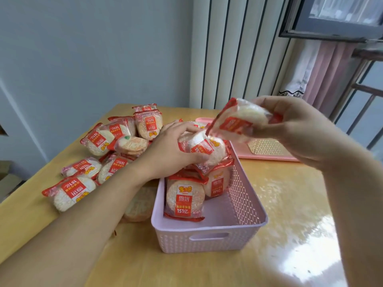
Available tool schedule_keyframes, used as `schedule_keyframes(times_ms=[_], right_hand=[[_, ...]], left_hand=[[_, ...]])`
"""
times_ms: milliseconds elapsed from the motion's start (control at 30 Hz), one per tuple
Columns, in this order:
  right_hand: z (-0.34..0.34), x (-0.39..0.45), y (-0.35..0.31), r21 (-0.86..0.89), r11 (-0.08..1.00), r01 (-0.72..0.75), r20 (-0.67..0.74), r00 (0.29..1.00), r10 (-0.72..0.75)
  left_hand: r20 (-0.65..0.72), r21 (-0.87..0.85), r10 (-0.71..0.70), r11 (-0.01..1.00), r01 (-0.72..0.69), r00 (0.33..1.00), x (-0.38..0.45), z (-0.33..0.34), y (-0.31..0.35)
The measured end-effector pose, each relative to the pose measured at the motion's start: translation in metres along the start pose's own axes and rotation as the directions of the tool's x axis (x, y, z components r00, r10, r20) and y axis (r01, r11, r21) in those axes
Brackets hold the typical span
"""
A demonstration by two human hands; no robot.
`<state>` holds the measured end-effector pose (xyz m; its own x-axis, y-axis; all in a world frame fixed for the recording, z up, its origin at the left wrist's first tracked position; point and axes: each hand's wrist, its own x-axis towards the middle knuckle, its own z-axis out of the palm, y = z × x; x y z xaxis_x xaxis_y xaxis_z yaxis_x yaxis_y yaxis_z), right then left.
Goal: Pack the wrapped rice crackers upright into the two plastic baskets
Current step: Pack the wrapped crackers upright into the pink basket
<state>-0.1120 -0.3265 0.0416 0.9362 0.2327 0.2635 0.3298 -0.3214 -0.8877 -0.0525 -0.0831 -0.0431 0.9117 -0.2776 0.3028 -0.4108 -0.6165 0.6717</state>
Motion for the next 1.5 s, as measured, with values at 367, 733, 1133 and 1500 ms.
schedule_keyframes(times_ms=[367,733,1133,1500], right_hand=[[0.045,-0.017,-0.008,-0.830,0.534,0.161,0.307,0.931,0.196],[0.083,-0.007,0.033,-0.976,0.201,0.083,0.090,0.996,0.026],[0.055,0.006,0.025,-0.784,0.612,-0.101,-0.090,0.995,0.049],[0.053,0.026,0.050,-0.348,0.931,-0.114,-0.174,0.983,0.056]], left_hand=[[-0.104,-0.215,-0.085,0.975,0.061,0.991,0.000,0.004,0.000],[-0.193,-0.307,-0.126,0.950,0.062,0.973,-0.001,0.005,0.005],[-0.232,-0.317,-0.027,0.947,-0.050,0.972,-0.002,0.003,0.004],[-0.144,-0.272,0.044,0.959,-0.083,0.989,-0.005,-0.002,0.008]])
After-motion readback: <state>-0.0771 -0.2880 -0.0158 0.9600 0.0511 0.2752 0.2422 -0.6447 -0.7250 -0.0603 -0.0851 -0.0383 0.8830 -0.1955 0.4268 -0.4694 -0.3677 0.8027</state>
